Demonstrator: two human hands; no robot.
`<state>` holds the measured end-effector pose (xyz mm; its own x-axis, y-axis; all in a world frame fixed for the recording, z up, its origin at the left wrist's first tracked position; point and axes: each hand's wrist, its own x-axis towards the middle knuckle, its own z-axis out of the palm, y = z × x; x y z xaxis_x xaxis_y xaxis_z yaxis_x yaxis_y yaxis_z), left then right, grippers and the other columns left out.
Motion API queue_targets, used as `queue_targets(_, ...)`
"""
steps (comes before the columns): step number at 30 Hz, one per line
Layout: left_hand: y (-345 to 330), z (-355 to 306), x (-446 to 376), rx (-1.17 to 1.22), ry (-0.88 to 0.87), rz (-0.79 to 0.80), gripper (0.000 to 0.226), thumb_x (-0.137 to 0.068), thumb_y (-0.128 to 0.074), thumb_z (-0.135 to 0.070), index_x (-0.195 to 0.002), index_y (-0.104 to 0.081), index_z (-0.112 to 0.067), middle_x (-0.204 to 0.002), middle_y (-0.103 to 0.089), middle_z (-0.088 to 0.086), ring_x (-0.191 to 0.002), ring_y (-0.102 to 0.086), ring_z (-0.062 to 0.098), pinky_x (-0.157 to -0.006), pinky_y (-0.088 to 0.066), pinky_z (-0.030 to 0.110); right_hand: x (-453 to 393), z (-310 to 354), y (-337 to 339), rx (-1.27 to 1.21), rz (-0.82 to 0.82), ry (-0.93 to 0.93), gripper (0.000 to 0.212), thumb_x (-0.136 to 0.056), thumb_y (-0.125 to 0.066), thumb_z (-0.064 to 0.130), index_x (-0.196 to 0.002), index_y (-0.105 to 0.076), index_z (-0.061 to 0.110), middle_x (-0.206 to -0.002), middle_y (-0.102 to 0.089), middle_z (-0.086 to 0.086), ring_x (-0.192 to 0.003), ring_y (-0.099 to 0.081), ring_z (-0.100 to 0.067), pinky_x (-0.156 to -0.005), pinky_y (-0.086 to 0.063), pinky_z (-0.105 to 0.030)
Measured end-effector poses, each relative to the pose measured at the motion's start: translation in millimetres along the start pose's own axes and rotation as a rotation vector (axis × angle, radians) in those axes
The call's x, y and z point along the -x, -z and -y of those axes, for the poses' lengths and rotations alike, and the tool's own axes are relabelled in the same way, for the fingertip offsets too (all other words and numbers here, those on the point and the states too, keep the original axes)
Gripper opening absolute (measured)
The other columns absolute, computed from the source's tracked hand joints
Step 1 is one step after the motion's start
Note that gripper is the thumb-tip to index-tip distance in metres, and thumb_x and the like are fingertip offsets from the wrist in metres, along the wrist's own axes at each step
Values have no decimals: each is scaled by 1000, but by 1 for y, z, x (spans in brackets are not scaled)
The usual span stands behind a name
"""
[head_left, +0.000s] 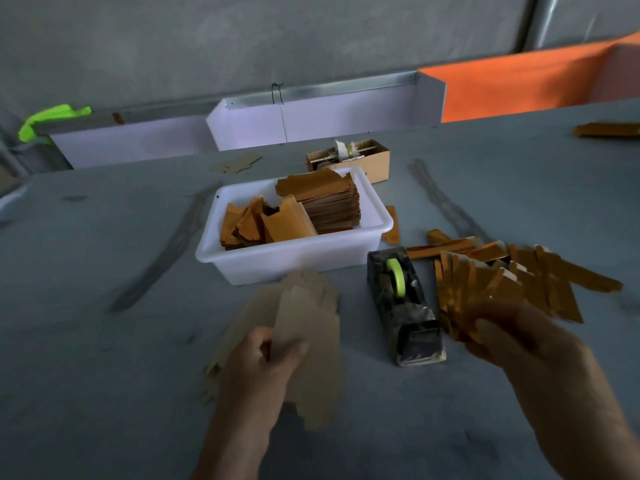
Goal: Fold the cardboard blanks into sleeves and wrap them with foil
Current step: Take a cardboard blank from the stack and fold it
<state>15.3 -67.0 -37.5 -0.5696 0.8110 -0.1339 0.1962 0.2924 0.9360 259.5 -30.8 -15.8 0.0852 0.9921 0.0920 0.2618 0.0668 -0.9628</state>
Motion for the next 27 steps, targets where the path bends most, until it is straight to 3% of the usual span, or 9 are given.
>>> queue_targets(2,2,-7,3,236,59,143,36,-58,-87,-20,-87,-70,-5,-84,-74,13,-83,-70,33,-79,-55,45,9,6,-11,-28,146,-28,25,-85,-60,6,-82,-69,28,-81,-71,12,-73,-68,-7,-66,-57,-20)
queue_targets(5,-1,-14,8,412,113,339,44,-47,-85,-23,-84,-73,-4,-88,-73,21,-78,-70,34,-71,-57,40,20,11,-35,-79,391,-184,14,-86,-60,15,-92,-69,24,-81,-72,7,-78,-69,-6,-68,-58,-24)
queue_targets(7,-5,-16,12,417,114,389,43,-46,-89,-15,-84,-73,-4,-88,-72,24,-77,-69,35,-71,-55,41,24,13,-47,-190,448,-313,12,-86,-60,18,-95,-68,19,-81,-72,2,-81,-69,-10,-70,-58,-27)
queue_targets(13,-24,-16,27,380,118,362,63,-42,-91,-24,-99,-69,-9,-89,-74,16,-85,-70,36,-75,-55,43,25,10,-59,-270,361,-325,13,-84,-63,8,-80,-71,17,-66,-70,0,-66,-61,-15,-66,-51,-33)
queue_targets(16,-27,-18,30,323,75,377,48,-50,-90,-24,-95,-73,-14,-85,-75,12,-83,-71,32,-76,-57,44,25,7,-59,-246,370,-317,15,-84,-63,10,-79,-73,21,-71,-72,0,-70,-64,-13,-69,-53,-33)
queue_targets(18,-29,-16,31,288,39,352,38,-56,-80,-27,-92,-74,-17,-82,-75,9,-79,-72,28,-69,-58,39,25,4,-59,-206,361,-308,20,-86,-62,13,-73,-73,24,-66,-70,3,-70,-64,-16,-67,-55,-33)
queue_targets(21,-32,-14,32,279,28,341,22,-70,-81,-20,-91,-74,-17,-79,-75,6,-74,-72,22,-58,-54,28,26,-3,-56,-72,287,-236,18,-85,-63,19,-71,-71,27,-67,-69,4,-71,-65,-17,-66,-56,-35)
queue_targets(24,-36,-12,34,260,8,296,12,-74,-78,-18,-85,-75,-23,-75,-75,2,-69,-72,15,-55,-51,22,30,-3,-53,119,196,-106,7,-80,-68,30,-76,-64,35,-69,-67,11,-70,-61,-4,-61,-48,-15)
queue_targets(27,-43,-11,36,155,-80,208,18,-63,-72,-35,-81,-72,-35,-69,-73,-3,-65,-70,15,-58,-55,34,33,3,-55,220,149,-10,17,-78,-70,33,-81,-54,37,-72,-65,12,-67,-60,2,-56,-44,-9)
